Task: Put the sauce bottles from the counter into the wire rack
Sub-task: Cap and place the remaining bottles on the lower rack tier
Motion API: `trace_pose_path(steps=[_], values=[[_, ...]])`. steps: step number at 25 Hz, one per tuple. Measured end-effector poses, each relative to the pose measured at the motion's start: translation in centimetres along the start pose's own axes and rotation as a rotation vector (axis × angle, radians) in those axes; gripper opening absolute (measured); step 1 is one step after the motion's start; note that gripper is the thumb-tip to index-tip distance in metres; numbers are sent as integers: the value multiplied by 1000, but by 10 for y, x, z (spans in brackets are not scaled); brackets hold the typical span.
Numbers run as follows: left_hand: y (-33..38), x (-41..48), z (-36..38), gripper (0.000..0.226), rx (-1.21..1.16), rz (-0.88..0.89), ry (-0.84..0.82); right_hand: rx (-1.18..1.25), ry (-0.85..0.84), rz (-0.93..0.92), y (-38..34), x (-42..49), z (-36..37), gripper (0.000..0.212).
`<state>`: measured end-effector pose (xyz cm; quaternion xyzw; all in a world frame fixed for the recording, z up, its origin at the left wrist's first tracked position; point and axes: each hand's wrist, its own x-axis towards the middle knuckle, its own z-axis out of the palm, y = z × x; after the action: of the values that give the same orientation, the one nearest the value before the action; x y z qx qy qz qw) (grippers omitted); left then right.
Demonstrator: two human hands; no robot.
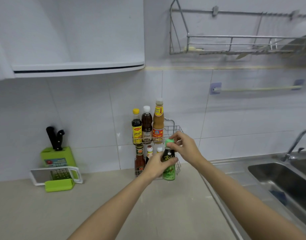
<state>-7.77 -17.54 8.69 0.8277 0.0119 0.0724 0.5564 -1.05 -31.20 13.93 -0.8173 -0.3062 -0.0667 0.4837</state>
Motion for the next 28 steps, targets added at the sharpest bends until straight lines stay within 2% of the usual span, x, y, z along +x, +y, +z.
trace_pose_path(steps=[3,5,8,10,13,14,16,17,19,21,23,26,28], values=[[0,2,-5,40,11,32,19,78,-120,-5,-5,6,-3,8],[1,2,-6,37,18,41,15,106,-145,24,-7,8,-6,12],[4,3,-3,33,48,32,21,-96,10,41,-10,9,-1,37],[6,4,-4,40,31,24,32,-94,80,42,-10,7,3,43],[9,4,-12,38,-12,22,24,161,-65,68,-9,5,1,42],[10,4,-13,36,-15,25,20,144,-96,57,-10,4,1,42],[11,5,-12,34,0,32,15,33,-45,56,-11,6,4,40],[11,4,-11,35,-3,32,15,12,-26,91,-13,7,3,47],[9,3,-11,39,-19,32,21,131,-95,192,-14,10,-2,59],[7,1,-12,42,-19,37,21,256,-237,216,-14,11,-7,45],[8,0,-12,37,-12,42,7,202,-238,214,-13,12,-6,33],[12,-2,-11,35,-17,34,-2,143,-237,260,-20,13,-7,57],[11,-3,-11,37,-55,23,9,237,-344,271,-20,16,-9,50]])
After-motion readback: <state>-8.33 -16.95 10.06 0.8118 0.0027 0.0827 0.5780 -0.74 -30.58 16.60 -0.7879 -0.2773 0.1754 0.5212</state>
